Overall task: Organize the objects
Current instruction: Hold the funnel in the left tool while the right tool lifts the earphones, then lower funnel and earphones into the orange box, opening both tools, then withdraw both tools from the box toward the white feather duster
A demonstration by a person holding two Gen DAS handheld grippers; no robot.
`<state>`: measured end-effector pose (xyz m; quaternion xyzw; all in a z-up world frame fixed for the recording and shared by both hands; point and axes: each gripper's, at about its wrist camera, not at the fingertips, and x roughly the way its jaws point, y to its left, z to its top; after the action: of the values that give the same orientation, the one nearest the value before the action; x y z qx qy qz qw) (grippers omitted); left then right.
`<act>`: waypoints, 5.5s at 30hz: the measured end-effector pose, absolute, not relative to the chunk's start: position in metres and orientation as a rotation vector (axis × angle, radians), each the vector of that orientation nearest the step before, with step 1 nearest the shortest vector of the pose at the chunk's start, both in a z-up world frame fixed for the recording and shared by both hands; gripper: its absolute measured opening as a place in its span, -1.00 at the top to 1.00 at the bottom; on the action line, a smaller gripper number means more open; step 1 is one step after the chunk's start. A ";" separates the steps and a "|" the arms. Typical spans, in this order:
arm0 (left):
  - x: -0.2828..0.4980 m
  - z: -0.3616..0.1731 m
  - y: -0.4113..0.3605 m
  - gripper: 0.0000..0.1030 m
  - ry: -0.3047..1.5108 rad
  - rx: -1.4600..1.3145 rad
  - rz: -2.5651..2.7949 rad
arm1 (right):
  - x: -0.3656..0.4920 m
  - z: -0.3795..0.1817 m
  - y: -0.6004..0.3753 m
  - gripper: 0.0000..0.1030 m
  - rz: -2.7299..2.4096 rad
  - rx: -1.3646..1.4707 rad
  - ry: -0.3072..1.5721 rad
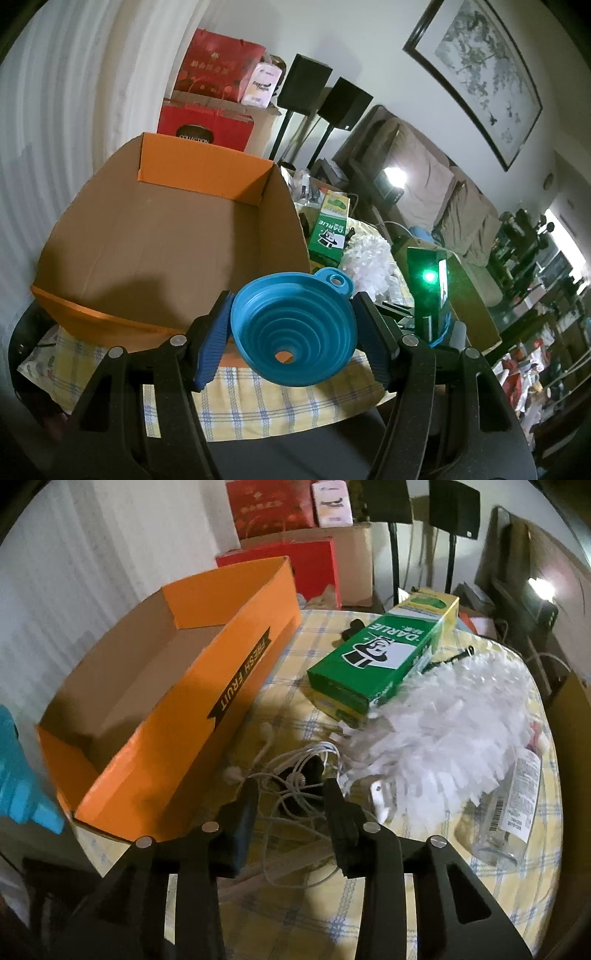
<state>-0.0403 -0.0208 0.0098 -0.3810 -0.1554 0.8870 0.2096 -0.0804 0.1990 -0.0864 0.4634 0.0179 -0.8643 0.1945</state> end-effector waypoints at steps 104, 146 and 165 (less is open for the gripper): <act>-0.101 -0.007 -0.079 -0.20 -0.333 -1.202 2.613 | -0.077 -0.010 0.104 0.88 -2.342 1.108 -0.054; -0.073 0.014 -0.020 -1.00 -0.221 -1.031 2.488 | -0.045 0.028 0.250 -0.72 -2.666 1.076 -0.089; -0.044 -0.006 0.061 -0.99 -0.094 -1.025 2.313 | -0.042 0.005 0.351 -0.72 -2.813 1.161 -0.244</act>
<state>-0.0438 0.0614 -0.0064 -0.3861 -0.0353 0.8715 0.3003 -0.0418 0.3513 0.0054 0.3800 -0.0800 -0.9205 0.0441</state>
